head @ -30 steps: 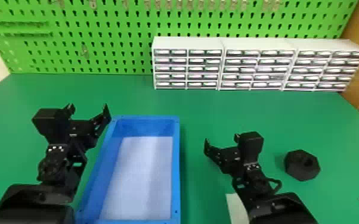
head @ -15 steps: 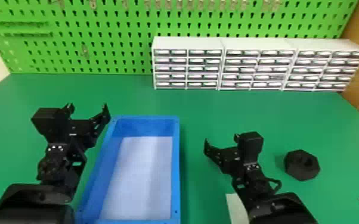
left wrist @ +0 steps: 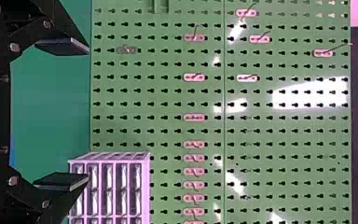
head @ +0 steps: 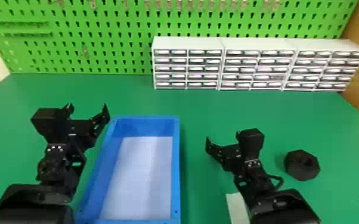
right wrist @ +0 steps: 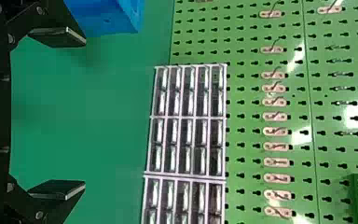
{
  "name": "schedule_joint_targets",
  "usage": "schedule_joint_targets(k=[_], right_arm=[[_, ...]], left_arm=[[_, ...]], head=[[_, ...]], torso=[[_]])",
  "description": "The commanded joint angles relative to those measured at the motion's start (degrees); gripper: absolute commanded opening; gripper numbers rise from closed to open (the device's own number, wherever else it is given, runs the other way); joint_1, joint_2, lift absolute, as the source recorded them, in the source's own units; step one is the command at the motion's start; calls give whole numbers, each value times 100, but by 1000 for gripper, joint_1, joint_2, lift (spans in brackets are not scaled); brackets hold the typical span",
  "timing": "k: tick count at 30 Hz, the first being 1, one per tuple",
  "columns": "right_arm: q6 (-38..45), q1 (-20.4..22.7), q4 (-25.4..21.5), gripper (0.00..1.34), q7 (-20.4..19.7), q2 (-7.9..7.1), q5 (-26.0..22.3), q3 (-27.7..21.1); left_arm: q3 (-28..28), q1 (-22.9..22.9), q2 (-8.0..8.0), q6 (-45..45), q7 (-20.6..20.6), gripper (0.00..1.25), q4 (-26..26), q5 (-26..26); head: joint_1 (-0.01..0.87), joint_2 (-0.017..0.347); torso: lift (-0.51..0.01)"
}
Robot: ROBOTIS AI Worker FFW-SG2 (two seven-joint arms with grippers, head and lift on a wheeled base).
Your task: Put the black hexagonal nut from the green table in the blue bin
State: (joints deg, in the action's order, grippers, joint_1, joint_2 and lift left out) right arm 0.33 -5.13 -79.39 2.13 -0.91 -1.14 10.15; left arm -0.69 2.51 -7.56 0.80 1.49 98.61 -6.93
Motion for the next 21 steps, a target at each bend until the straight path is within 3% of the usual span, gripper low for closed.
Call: schedule_joint_targets(k=[1, 10, 15, 21], right_arm=[[205, -50, -155, 1124, -2, 3, 52, -172], [1119, -208, -744, 1126, 24, -50, 316, -646], [1839, -454, -973, 1151, 367, -94, 527, -1033], [2709, -858, -1087, 1157, 639, -296, 826, -1270]], left_arm=[[-10, 4, 0, 0, 0, 947, 0, -19], [-28, 13, 0, 0, 0, 947, 0, -28], [-28, 13, 0, 0, 0, 947, 0, -37], [-28, 22, 0, 0, 0, 947, 0, -37]], head=[[686, 52], [686, 52], [686, 52], [686, 52]], torso=[[-97], [-97], [-97], [-97]])
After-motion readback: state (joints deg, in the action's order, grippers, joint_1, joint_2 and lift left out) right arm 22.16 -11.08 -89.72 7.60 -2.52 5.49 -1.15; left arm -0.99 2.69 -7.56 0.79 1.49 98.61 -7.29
